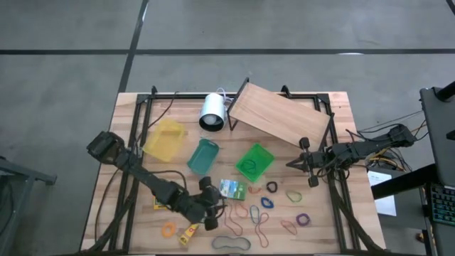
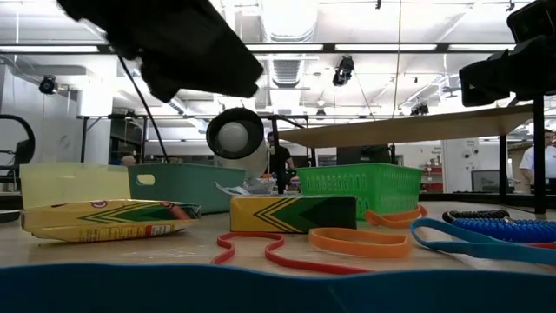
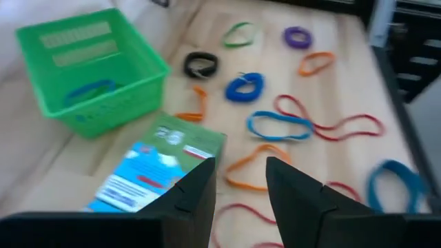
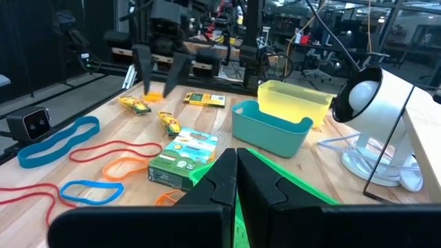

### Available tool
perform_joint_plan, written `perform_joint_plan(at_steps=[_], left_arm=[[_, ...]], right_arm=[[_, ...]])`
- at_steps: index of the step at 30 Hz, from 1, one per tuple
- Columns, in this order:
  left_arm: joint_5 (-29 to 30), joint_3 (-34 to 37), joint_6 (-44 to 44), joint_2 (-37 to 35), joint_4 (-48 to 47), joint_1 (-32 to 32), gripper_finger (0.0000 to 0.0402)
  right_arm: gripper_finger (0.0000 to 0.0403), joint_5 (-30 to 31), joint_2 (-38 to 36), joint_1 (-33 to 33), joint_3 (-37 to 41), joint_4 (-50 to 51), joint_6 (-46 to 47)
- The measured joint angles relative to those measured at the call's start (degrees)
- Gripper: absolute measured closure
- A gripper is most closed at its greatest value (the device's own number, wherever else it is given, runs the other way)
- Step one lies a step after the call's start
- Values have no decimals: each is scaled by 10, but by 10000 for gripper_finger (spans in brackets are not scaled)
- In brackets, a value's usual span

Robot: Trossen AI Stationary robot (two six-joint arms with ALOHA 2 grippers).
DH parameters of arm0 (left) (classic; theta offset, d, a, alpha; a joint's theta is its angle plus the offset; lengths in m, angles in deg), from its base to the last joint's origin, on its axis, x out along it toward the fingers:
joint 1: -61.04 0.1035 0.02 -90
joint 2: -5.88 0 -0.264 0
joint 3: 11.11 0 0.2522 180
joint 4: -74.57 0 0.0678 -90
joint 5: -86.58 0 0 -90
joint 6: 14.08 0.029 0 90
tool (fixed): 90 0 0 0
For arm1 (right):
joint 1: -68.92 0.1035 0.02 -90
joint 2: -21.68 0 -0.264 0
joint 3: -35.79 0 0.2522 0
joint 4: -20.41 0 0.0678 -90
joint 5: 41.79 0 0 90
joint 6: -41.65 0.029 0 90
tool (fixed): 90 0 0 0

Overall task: Pick & Place Office Desk Supplies
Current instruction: Put the left red rubber band into the green bin

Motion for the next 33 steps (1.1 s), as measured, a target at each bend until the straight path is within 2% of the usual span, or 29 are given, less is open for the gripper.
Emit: perform_joint_plan(at_steps=[4, 7, 16, 23, 30, 33], left_arm=[[-4, 4, 98, 24, 55, -15, 268], [-24, -9, 154, 49, 60, -17, 268], [-97, -33, 170, 97, 60, -2, 268], [-145, -42, 230, 122, 64, 14, 268], [-207, -42, 215, 147, 77, 49, 268], [-214, -42, 217, 159, 94, 49, 268]], right_arm=[[394, 0, 0, 0, 0, 0, 0], [394, 0, 0, 0, 0, 0, 0], [394, 0, 0, 0, 0, 0, 0], [394, 0, 0, 0, 0, 0, 0], [394, 0, 0, 0, 0, 0, 0], [394, 0, 0, 0, 0, 0, 0]])
